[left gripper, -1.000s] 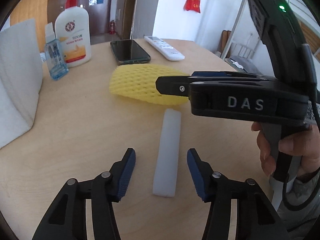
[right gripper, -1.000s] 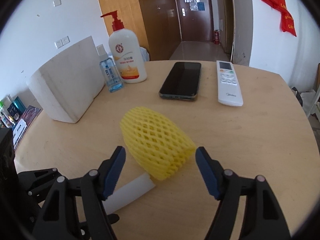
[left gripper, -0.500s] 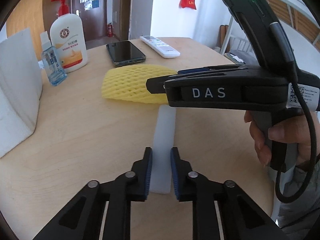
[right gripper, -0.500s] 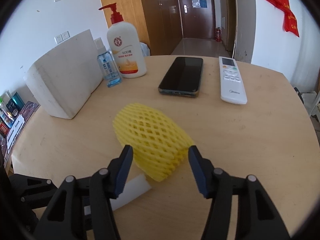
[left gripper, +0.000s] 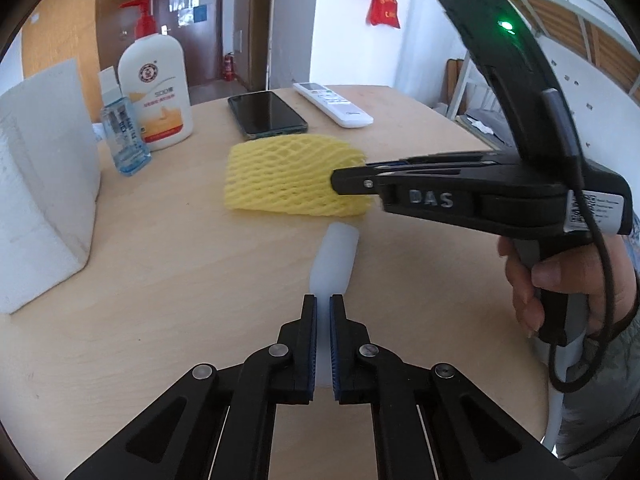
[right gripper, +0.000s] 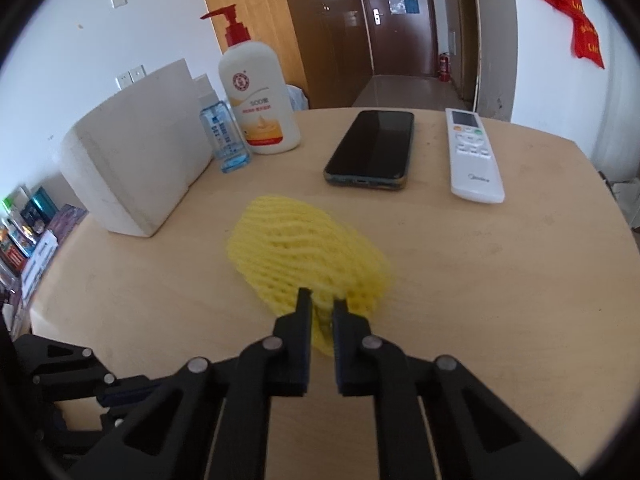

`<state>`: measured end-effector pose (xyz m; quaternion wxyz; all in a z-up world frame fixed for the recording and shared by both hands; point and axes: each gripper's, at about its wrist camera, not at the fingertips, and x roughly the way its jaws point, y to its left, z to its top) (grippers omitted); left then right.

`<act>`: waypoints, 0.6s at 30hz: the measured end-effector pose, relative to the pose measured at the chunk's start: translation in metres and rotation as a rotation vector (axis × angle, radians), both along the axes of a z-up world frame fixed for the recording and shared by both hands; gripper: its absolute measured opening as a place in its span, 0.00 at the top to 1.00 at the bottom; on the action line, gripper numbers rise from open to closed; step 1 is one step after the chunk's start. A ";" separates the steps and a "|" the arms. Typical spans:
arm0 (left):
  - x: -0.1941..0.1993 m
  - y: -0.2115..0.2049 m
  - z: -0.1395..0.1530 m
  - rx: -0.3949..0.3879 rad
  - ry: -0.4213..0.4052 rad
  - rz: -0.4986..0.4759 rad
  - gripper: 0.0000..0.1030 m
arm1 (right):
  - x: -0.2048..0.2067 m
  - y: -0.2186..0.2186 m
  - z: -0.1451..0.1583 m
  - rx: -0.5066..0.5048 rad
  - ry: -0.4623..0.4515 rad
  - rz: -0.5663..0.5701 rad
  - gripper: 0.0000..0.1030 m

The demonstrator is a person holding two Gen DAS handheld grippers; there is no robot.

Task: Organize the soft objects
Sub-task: 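Close the left gripper on the white stick while the right gripper pinches the yellow net, then lift and carry the stick in the left gripper while the right gripper carries the net to the box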

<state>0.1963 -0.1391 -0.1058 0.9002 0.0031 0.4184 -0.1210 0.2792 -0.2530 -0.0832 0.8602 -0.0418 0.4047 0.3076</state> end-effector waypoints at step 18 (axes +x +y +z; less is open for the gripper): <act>-0.015 0.014 0.021 -0.005 -0.058 0.050 0.94 | -0.019 -0.008 0.024 0.083 -0.049 0.000 0.91</act>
